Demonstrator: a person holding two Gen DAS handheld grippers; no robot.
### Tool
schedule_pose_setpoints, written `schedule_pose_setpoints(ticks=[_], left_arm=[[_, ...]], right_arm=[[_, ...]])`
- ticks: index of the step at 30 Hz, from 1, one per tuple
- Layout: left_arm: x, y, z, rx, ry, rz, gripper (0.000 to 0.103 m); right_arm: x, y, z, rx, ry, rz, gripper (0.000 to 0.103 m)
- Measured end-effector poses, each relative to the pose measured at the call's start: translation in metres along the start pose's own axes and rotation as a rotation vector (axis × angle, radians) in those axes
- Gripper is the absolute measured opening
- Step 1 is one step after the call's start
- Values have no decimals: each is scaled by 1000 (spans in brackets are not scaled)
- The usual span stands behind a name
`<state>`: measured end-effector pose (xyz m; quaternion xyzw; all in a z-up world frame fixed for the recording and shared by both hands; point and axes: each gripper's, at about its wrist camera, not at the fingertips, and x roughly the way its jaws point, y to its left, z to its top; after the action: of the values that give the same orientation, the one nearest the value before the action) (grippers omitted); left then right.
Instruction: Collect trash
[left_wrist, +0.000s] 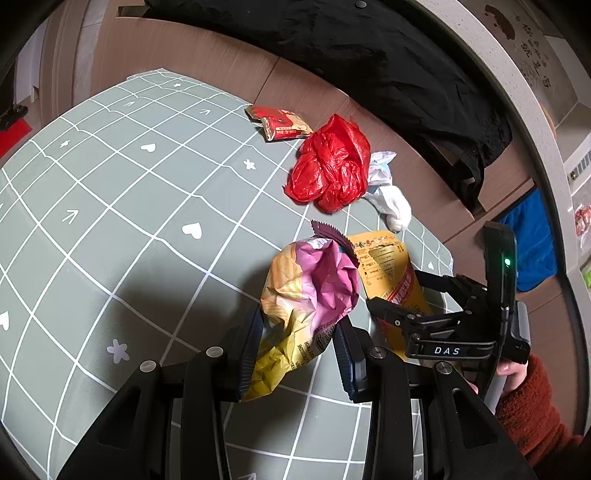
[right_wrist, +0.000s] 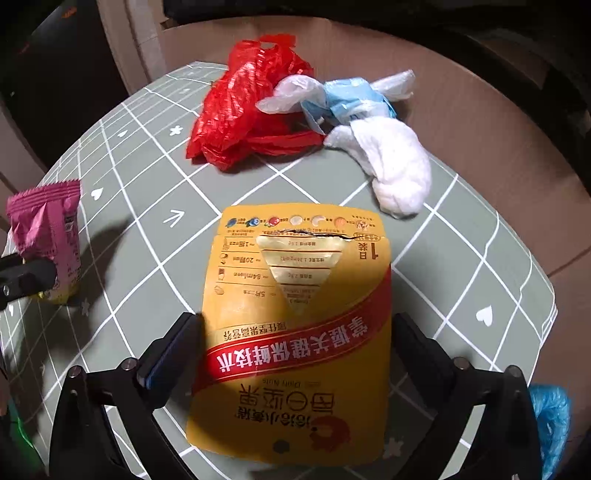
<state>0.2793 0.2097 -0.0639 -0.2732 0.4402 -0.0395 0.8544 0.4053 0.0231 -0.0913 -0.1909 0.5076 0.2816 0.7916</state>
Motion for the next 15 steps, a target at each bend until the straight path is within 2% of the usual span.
schedule_pose_setpoints(ticks=[2,6,8,9,10,13,15], left_arm=[[0,0,0,0,2,1,38],[-2,0,-1,-1,1,4,37],[-3,-2,-2,0,1,6,37],[-3,-3,-3,1,1,7,38],[-4,-5,-3,3,0,6,38],[-5,-13,-7,19,-1,-1,37],[-6,-19,-8,26,-4,-4,38]], right_arm=[[-3,0,-1,-5,-7,4,93],[-7,5,-6,-36,-17,2,61],[-11,7,-10,-35,-6,9,56],[-14,8,-11,-39,-22,-15,19],[-18,5,-14,-42,-22,-54,3],[-28,-8,-20,20,-11,36,4],[-37,-16,-29,23,-21,21,3]])
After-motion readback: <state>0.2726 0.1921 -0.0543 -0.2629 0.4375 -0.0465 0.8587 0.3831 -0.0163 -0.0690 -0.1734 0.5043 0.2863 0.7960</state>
